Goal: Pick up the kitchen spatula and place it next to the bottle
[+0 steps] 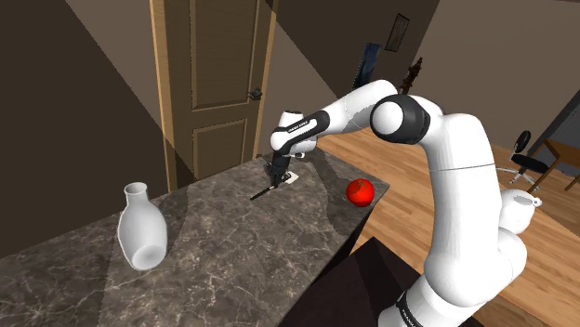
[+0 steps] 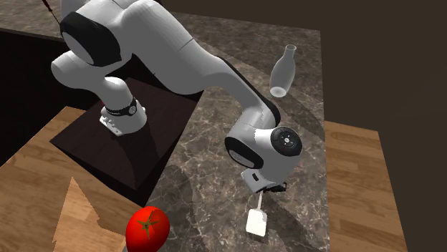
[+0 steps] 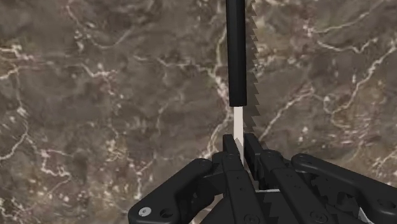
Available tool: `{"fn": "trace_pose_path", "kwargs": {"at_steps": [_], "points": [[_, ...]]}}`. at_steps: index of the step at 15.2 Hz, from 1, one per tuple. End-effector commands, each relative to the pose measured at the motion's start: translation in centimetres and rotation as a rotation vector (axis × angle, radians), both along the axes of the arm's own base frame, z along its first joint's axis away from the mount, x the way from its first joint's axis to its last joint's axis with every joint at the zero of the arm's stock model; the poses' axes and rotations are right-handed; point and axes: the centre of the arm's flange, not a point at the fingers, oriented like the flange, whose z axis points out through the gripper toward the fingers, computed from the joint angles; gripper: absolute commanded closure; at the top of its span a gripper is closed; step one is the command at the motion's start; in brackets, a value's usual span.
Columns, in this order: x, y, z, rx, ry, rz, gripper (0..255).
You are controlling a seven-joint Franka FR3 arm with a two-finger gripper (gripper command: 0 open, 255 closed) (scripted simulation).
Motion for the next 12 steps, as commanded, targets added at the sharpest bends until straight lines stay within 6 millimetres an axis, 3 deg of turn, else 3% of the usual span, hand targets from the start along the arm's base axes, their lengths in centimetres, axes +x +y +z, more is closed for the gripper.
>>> {"fn": "trace_pose_path", "kwargs": {"at_steps": [1,5,12], "points": [[0.0,0.0,0.0,0.0,0.0,0.0,255],[0.0,0.0,0.0,0.0,0.0,0.0,255],[0.0,0.0,3.7,0.0,0.0,0.0,255]]}}
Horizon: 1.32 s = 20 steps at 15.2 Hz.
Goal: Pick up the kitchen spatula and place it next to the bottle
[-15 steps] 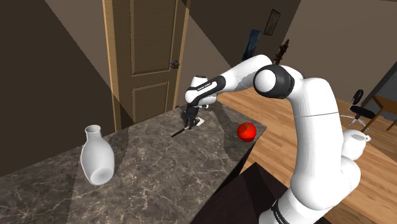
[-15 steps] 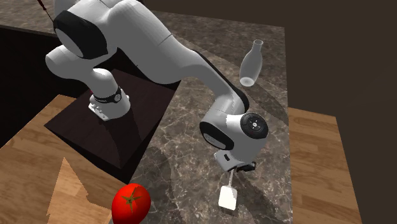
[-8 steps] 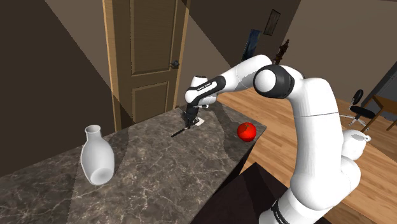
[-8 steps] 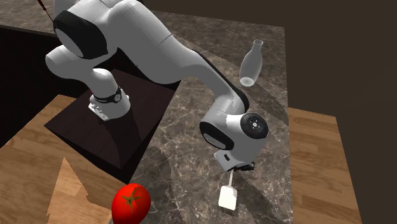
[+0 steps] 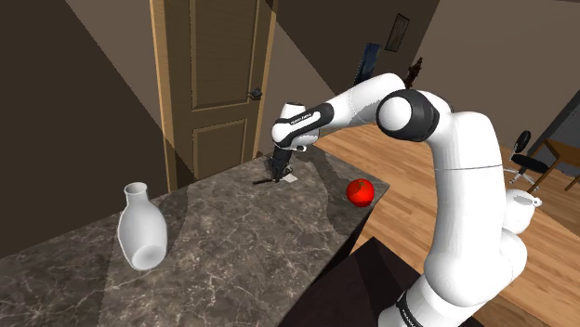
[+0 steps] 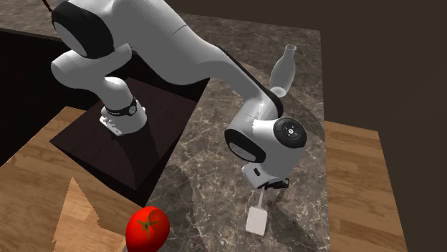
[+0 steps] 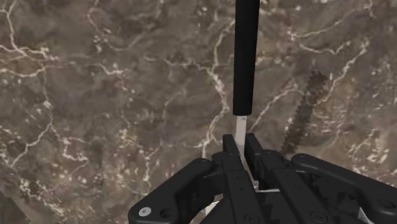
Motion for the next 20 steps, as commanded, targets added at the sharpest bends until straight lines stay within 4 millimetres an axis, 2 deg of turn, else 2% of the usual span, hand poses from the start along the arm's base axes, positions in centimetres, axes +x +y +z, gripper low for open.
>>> {"fn": "trace_pose_path", "kwargs": {"at_steps": [1,20], "points": [[0.0,0.0,1.0,0.0,0.0,0.0,255],[0.0,0.0,11.1,0.0,0.0,0.0,255]]}}
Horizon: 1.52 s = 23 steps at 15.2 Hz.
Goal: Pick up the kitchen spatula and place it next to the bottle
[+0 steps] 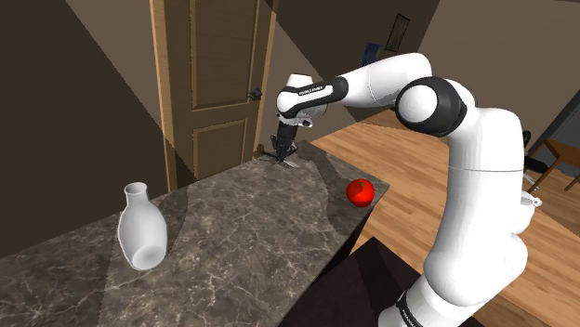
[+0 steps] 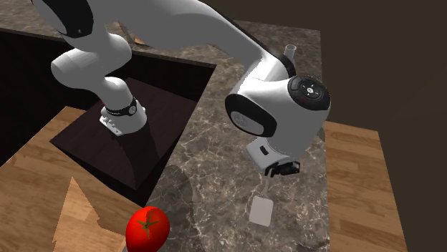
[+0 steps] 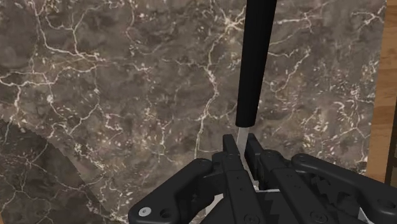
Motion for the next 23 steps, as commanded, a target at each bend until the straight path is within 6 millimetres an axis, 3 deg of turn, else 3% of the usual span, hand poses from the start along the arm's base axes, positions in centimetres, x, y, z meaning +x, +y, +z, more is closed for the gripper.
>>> {"fn": "trace_pose_path", "kwargs": {"at_steps": [1,23], "points": [[0.0,0.0,1.0,0.0,0.001,0.0,255],[0.0,0.0,12.6,0.0,0.001,0.0,255]]}}
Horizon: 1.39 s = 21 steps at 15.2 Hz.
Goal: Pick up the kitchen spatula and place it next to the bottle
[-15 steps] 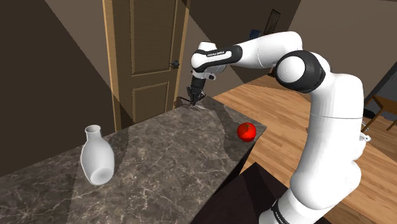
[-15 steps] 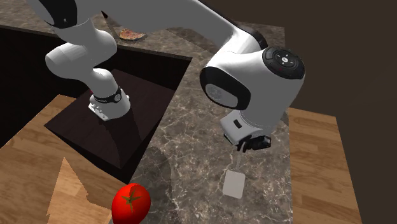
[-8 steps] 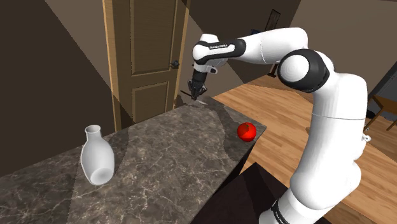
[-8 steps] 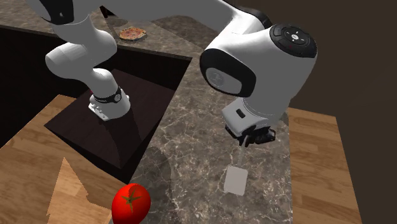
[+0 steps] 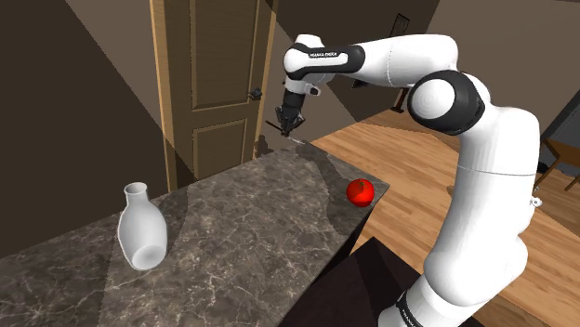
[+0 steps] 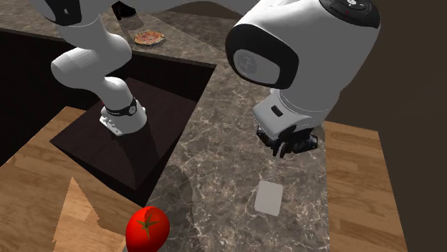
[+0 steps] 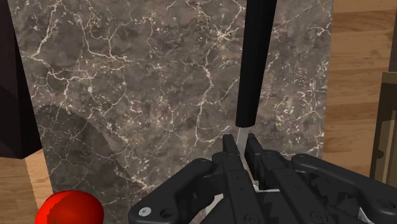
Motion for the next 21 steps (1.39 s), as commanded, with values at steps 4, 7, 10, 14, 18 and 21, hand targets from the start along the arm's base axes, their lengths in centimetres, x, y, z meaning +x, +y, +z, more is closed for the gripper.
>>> {"fn": "trace_pose_path", "kwargs": {"at_steps": [4,7,10,14,18,21], "points": [[0.0,-0.1,2.6,0.0,0.0,0.0,255],[0.0,-0.1,4.1,0.0,0.0,0.0,255],[0.0,-0.1,5.7,0.0,0.0,0.0,255],[-0.6,2.5,6.6,0.0,0.0,0.0,255],[-1.8,7.7,6.6,0.0,0.0,0.0,255],[-2.6,11.5,6.6,0.0,0.0,0.0,255]]}}
